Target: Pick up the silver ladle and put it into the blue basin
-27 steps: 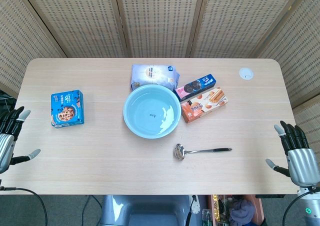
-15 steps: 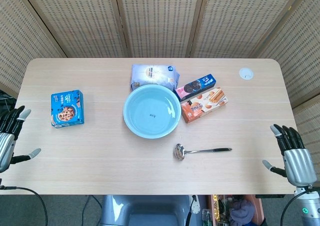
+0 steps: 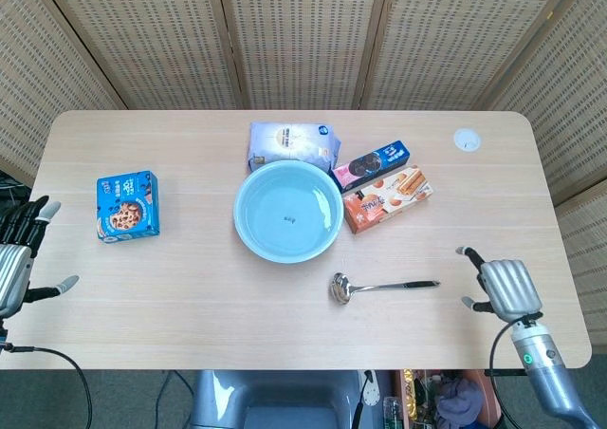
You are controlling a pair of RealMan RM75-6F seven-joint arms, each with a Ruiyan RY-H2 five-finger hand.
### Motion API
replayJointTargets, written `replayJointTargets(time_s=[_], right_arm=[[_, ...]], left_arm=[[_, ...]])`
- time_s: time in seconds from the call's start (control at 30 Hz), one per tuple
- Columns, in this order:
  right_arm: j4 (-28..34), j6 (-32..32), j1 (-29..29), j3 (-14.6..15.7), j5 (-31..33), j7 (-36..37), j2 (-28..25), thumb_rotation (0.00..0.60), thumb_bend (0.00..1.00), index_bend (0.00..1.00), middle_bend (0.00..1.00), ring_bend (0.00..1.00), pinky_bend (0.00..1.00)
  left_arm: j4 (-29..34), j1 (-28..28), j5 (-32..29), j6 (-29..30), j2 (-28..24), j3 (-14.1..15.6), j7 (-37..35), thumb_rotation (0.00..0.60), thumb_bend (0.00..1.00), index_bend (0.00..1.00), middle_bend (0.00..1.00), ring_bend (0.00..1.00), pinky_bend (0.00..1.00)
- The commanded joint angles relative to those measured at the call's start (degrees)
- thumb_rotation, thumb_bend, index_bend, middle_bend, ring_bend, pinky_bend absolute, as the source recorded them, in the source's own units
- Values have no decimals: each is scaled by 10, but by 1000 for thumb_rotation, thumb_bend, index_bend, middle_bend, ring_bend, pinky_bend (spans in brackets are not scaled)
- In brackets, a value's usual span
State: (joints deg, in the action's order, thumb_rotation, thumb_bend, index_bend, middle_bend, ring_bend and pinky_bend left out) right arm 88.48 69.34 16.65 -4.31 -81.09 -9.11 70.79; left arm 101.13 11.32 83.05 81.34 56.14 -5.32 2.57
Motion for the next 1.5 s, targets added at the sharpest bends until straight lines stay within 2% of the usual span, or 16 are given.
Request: replayJointTargets(time_s=[0.03,0.4,0.73,1.07,1.5], right_arm=[[11,-69,42,-12,69,-88,42,600,69,375,989,977,1000],[-23,-109,85,-30,158,-169,133,600,279,440,989,977,1000],[-84,-133,116,-37,232,-223,195,600,300,444,989,977,1000],[-117,-127,118,-23,234,-221,218,600,300,444,989,977,1000],[-177,-124,116,-8,202,-186,249,600,301,449,989,977,1000]], left_arm=[[-1,4,-8,-6,2,-4,5,600,0,0,0,0,0],[-5,15,-43,-24,13,-17,31,600,0,0,0,0,0],[-8,21,-59,-33,17,-21,39,600,0,0,0,0,0],[-9,23,-61,-38,17,-20,39,600,0,0,0,0,0],[-10,27,-67,-46,18,-20,40,600,0,0,0,0,0]])
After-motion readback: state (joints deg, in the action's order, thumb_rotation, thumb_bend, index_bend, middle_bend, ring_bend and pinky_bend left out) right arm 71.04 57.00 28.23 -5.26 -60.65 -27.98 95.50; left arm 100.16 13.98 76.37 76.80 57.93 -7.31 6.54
